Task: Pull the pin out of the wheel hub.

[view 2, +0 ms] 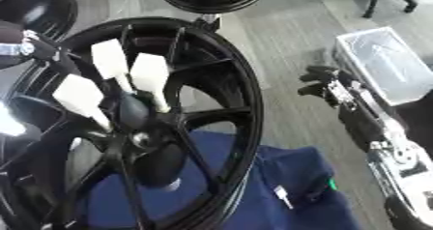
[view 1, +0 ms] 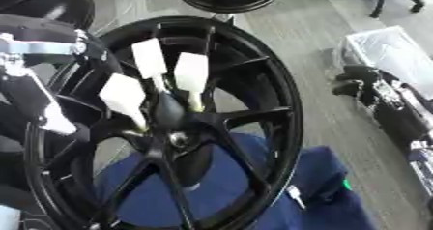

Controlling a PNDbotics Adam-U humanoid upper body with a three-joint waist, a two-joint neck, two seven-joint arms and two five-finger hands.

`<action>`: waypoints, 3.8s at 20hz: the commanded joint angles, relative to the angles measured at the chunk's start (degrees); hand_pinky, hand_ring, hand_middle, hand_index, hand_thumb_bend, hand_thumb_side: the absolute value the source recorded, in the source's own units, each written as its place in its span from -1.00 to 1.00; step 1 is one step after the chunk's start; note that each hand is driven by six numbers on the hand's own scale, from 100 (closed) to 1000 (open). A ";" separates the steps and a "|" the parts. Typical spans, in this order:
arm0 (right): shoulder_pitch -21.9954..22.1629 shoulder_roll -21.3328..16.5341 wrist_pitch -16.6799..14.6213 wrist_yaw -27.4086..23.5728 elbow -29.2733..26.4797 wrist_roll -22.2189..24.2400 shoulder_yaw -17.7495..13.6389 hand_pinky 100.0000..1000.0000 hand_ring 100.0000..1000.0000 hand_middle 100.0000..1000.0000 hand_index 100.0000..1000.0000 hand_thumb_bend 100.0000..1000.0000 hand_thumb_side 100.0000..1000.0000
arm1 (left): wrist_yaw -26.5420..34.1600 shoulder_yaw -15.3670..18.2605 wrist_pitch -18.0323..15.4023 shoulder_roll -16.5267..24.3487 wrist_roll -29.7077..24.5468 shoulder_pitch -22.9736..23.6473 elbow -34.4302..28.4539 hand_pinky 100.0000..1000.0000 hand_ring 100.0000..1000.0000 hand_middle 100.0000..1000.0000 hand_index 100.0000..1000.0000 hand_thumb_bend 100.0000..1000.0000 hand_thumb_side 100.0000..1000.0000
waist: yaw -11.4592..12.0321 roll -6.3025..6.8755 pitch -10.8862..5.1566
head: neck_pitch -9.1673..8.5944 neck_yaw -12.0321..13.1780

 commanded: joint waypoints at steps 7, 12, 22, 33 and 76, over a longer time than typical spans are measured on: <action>-0.32 -1.25 -0.02 0.43 -0.52 0.27 0.01 0.76 0.33 0.39 0.59 -1.00 0.41 | -0.55 0.62 0.15 0.16 0.07 -0.93 -0.03 0.53 0.54 0.46 0.71 0.19 -0.61 | -0.04 -0.50 -0.76 | -0.85 -0.09; -0.34 -1.27 -0.02 0.57 -0.44 0.38 0.10 0.76 0.33 0.39 0.59 -1.00 0.40 | -0.19 0.67 0.92 -0.53 0.02 -1.68 -0.13 0.53 0.53 0.45 0.70 0.18 -0.57 | -0.13 -0.48 -0.78 | -0.80 0.04; -0.59 -1.27 0.03 0.34 -0.45 0.51 0.18 0.76 0.33 0.39 0.59 -1.00 0.40 | -1.82 -0.07 1.72 -2.77 0.83 -2.61 0.93 0.51 0.51 0.40 0.64 0.02 -0.61 | -0.48 -0.49 -0.69 | -0.79 0.12; -0.53 -1.34 0.03 0.51 -0.43 0.63 0.32 0.76 0.33 0.39 0.59 -1.00 0.40 | -0.96 -0.42 4.25 -3.46 6.01 -2.67 1.35 0.33 0.26 0.06 -0.04 -0.82 -1.00 | -0.50 -0.48 -0.72 | -0.75 0.15; 0.38 -0.13 -0.62 0.56 -1.20 -1.70 -1.97 0.76 0.33 0.39 0.59 -1.00 0.37 | 16.02 43.34 19.29 11.33 46.23 41.96 -23.19 0.23 0.03 -0.12 -0.35 -1.00 -1.00 | 2.34 -1.56 0.46 | -1.00 -1.33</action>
